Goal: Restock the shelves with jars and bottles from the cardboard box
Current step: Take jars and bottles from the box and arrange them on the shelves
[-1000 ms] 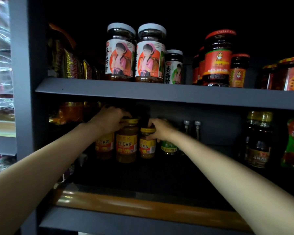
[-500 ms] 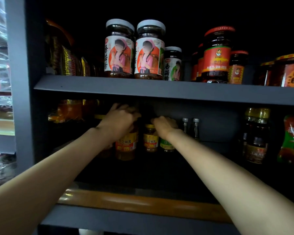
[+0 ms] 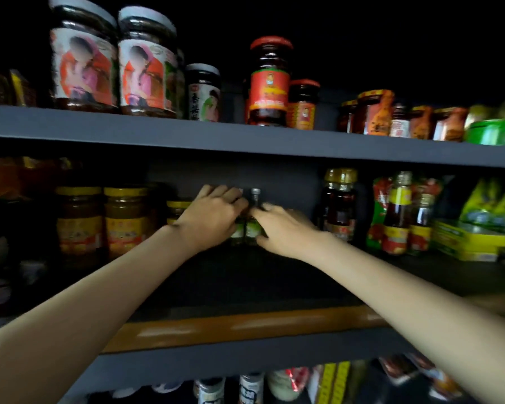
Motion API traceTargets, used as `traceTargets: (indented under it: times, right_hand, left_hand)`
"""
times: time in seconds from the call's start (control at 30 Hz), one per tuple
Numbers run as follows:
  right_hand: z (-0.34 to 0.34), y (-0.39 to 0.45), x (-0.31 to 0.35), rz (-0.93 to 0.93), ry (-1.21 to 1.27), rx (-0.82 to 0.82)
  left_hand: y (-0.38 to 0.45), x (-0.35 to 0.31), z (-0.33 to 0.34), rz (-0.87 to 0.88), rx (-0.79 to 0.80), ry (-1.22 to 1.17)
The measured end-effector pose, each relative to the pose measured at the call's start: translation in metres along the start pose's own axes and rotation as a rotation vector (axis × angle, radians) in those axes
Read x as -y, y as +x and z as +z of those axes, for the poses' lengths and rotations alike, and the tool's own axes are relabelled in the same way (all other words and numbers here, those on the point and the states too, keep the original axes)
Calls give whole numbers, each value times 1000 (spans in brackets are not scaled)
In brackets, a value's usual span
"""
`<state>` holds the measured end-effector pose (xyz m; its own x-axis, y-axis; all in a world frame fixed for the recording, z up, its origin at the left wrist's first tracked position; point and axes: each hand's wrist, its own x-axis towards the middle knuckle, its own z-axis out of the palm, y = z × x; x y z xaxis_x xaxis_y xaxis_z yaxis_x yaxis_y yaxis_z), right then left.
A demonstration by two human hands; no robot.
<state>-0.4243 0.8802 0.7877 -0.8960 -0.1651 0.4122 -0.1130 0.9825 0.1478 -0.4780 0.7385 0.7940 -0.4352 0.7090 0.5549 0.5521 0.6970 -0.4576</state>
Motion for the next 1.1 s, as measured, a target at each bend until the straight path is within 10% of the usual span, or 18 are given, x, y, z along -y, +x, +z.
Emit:
traceTargets:
  times: [0.3,0.57,0.77,1.1]
  right_hand:
    - [-3,-52,-52,96,84,-6]
    - [-18,-84,96,-414,730,-535]
    - [28,-132,317,-716,1106,-113]
    - [157,-314,713,-1365,711,720]
  left_hand:
    - [17,-72,-13,27,-85,-45]
    - [-147,-63,-66,-564,-529,-375]
    - [-412,-57,-80,-1257,-443,-188]
    - [-831,-121,-112,-2148,23,157]
